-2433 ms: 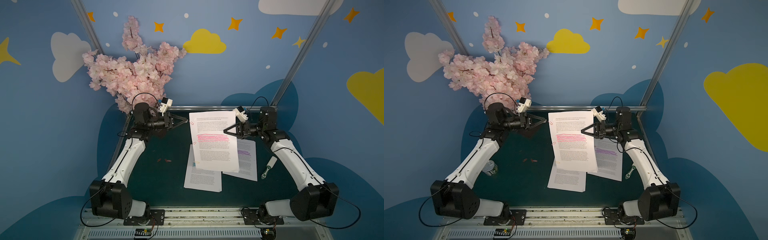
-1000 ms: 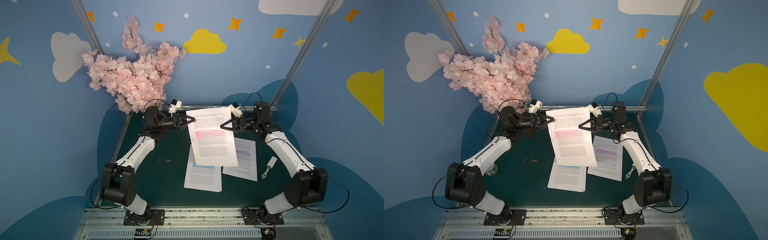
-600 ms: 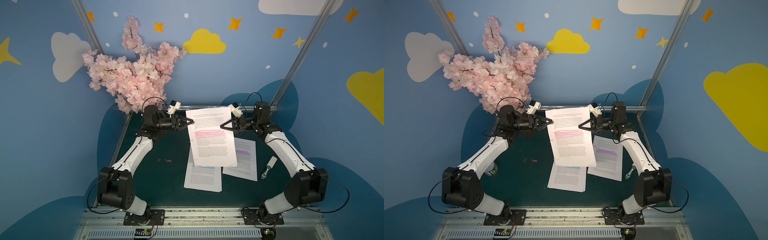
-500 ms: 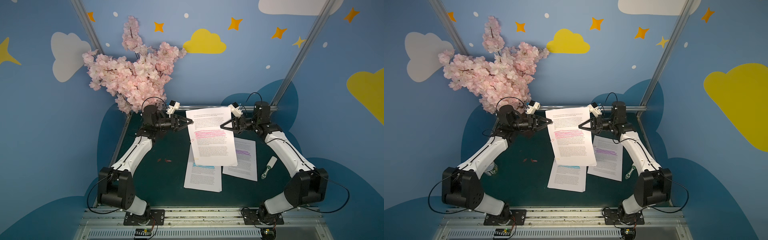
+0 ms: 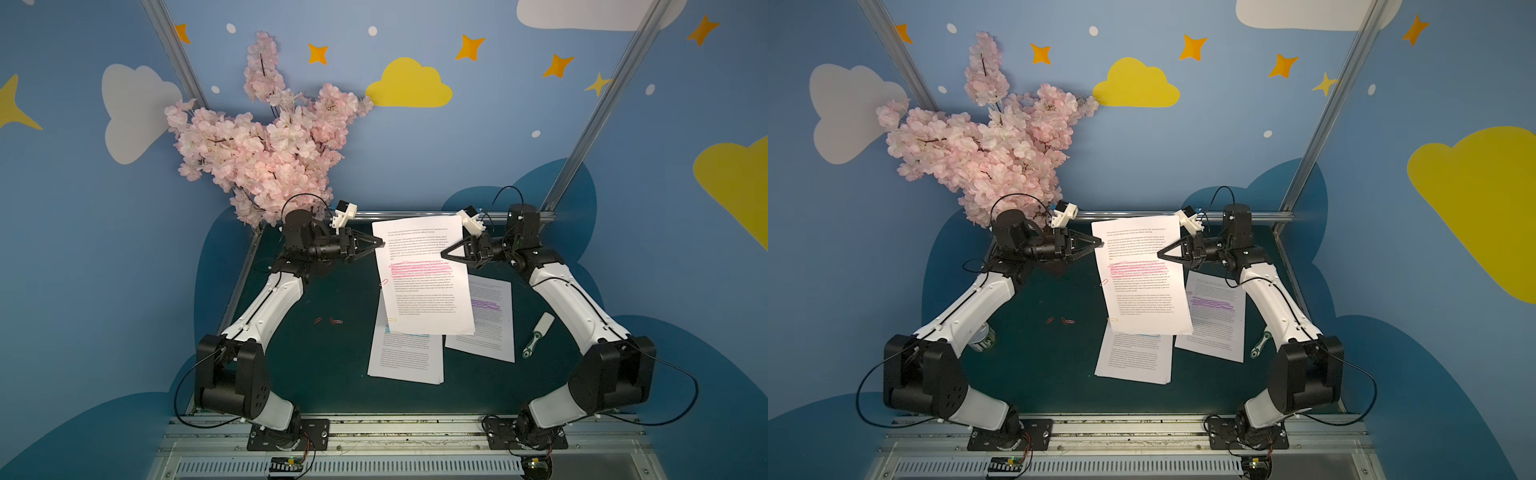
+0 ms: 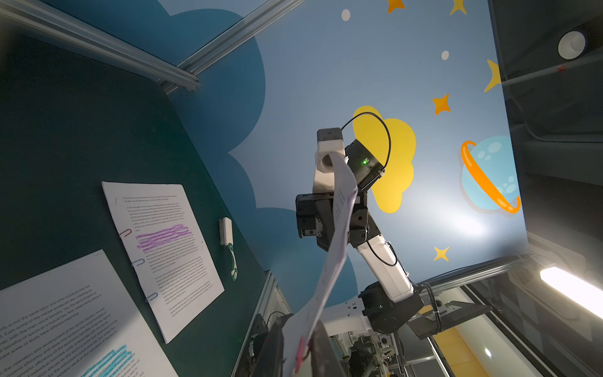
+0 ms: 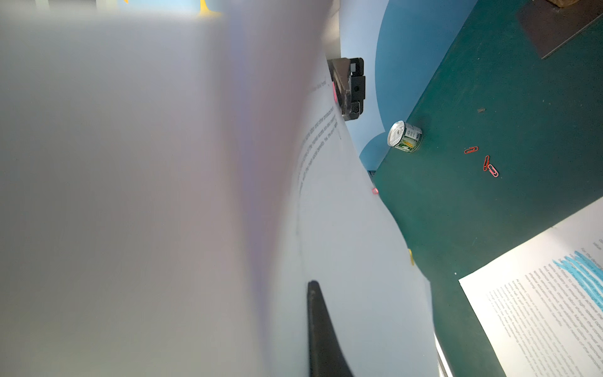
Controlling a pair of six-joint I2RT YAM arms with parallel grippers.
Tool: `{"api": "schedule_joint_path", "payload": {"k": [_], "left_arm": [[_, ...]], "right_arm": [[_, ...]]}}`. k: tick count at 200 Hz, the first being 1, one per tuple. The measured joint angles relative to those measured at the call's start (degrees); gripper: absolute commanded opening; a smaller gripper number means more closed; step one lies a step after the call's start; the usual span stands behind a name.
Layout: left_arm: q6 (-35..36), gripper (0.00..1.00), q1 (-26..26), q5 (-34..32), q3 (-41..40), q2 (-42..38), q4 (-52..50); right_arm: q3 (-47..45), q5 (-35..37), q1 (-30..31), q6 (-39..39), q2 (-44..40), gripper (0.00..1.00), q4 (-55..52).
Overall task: Unclip the paperclips from the documents
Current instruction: Remove the paper clip from the document.
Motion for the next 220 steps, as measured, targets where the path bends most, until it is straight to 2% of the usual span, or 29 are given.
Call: {"api": "schedule_joint_path", "payload": {"k": [32,61,220], "left_arm": [[-0.66,0.15,0.48,-0.52,0.0,0.0,0.87],[-1.88,0.03,0.52,-0.74,0.0,0.0,1.9],[-3.1,0.03,0.79,-0.68,-0.13,0.02,5.14]], "right_arm": [[-0.09,-0.15,0.0,-0.52,0.0,0.0,0.0],[-0.28,-0.28,-0.02,-0.76,0.0,0.0,0.0],[-0.31,0.17,-1.38,-0.98,0.0,0.0,0.0]]}}
